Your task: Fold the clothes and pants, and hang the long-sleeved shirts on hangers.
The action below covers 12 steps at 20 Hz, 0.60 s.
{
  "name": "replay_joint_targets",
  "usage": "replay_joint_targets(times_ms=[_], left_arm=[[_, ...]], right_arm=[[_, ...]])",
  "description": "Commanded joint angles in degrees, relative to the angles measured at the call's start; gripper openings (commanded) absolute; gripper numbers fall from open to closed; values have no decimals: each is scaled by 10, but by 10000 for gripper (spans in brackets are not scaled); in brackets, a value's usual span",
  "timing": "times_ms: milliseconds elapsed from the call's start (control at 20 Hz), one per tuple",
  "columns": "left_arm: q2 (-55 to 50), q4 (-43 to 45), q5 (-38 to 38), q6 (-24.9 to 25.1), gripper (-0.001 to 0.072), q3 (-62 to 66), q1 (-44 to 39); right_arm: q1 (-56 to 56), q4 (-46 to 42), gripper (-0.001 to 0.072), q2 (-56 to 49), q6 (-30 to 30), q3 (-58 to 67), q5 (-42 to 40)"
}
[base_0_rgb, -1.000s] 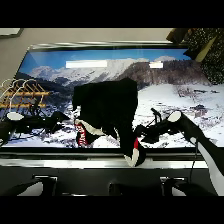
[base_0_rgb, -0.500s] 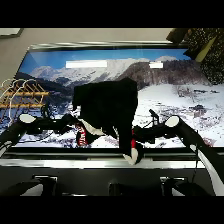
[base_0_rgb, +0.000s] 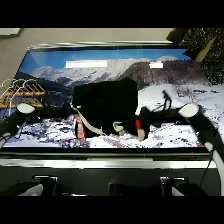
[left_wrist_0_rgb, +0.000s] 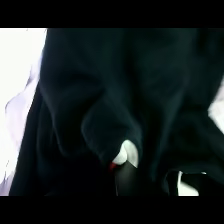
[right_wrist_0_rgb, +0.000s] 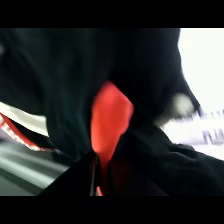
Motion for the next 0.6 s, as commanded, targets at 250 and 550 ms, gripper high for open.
replay_joint_targets(times_ms=[250, 550], left_arm=[[59, 166, -115, -75, 38, 489, 93], [210, 379, -113, -188, 39, 582, 96]], right_arm=[[-131, -10, 43, 8, 6, 548, 0], [-137, -213, 43, 121, 67, 700, -19]])
